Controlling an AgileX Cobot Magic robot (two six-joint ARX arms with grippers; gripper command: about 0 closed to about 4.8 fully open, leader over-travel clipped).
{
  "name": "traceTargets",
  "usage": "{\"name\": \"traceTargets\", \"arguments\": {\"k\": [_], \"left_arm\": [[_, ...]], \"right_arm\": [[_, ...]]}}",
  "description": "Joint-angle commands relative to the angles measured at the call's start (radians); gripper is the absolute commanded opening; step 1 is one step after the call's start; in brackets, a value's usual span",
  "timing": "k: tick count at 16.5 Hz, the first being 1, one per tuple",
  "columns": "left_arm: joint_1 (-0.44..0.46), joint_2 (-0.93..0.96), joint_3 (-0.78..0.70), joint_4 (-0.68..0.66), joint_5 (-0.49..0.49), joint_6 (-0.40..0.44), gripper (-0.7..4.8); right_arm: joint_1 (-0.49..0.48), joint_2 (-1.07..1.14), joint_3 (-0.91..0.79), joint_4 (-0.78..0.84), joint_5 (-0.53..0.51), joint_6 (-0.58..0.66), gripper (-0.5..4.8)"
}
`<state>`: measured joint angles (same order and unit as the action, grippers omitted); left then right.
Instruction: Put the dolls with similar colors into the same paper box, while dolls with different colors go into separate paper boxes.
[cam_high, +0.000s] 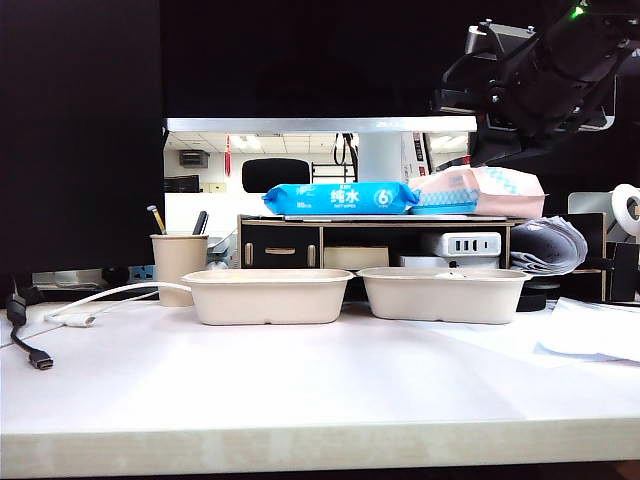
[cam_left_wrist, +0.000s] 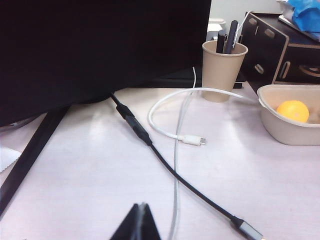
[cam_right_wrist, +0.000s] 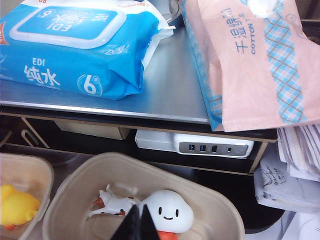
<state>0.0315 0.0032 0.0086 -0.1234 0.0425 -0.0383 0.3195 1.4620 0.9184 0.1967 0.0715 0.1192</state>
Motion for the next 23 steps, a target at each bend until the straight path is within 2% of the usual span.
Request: {"name": "traceTargets", "arguments": {"k": [1,6,11,12,15,17,21,23], "left_arm": [[0.000,0.000,0.001,0.009,0.003,0.004,-0.05],[0.000,0.000,0.001,0.008,0.003,0.004,-0.05],[0.000,0.000,0.001,0.008,0.003,0.004,-0.05],[0.000,0.000,0.001,0.008,0.003,0.004,-0.05],[0.000,0.000,0.001,0.008,0.003,0.004,-0.05],[0.000,0.000,0.001,0.008,0.003,0.004,-0.05],[0.000,0.000,0.001,0.007,0.003,0.004,-0.05],[0.000,0.000,0.001,0.006,0.003,0.004,-0.05]], "right_arm": [[0.001,-0.005,0.004,0.013,0.001,0.005,-0.05],[-0.003,-0.005,0.004,0.013,-0.003,0.005,-0.05],[-0.004,-0.010,0.004,-0.033,0.046,-0.025,-0.05],[-0.005,-0.029,0.004,-0.069,0.107,-0.052,-0.05],[-0.006,-0.193,0.003,-0.252,0.404,-0.070,-0.05],[-0.012,-0.277,0.001,-0.293,0.468,-0.071,-0.05],[-0.014,-0.505,-0.137,-0.259,0.378,-0.066,-0.05],[-0.018,-0.644,-0.289,-0.157,0.371,-0.037,-0.05]]}}
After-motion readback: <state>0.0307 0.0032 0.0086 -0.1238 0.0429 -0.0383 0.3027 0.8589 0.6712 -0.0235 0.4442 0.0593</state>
